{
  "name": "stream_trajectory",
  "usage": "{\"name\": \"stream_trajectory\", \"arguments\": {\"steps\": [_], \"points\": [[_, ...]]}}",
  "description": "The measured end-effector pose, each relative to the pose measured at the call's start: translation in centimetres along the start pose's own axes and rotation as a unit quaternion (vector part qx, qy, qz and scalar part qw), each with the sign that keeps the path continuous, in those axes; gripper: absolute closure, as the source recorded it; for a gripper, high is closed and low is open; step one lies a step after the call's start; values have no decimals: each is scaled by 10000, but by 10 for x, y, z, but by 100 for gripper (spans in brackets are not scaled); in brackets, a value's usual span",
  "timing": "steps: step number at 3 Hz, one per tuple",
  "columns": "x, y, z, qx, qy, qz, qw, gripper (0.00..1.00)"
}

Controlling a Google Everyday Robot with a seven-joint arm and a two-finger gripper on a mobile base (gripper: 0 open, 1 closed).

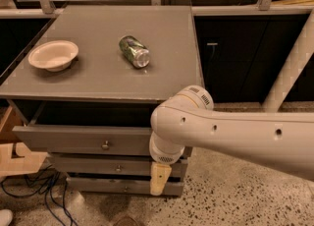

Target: Open top drawer

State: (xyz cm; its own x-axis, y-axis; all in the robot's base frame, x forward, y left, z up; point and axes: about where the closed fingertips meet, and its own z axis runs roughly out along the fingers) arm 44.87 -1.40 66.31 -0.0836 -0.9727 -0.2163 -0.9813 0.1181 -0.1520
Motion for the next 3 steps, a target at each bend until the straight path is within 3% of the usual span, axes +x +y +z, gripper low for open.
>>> {"name": "stream_trajectory", "arguments": {"steps": [1, 3], "points": [[-3, -5, 14, -83, -29, 58, 9999, 0], [-13, -37, -12, 251, -138, -99, 9995, 0]]}}
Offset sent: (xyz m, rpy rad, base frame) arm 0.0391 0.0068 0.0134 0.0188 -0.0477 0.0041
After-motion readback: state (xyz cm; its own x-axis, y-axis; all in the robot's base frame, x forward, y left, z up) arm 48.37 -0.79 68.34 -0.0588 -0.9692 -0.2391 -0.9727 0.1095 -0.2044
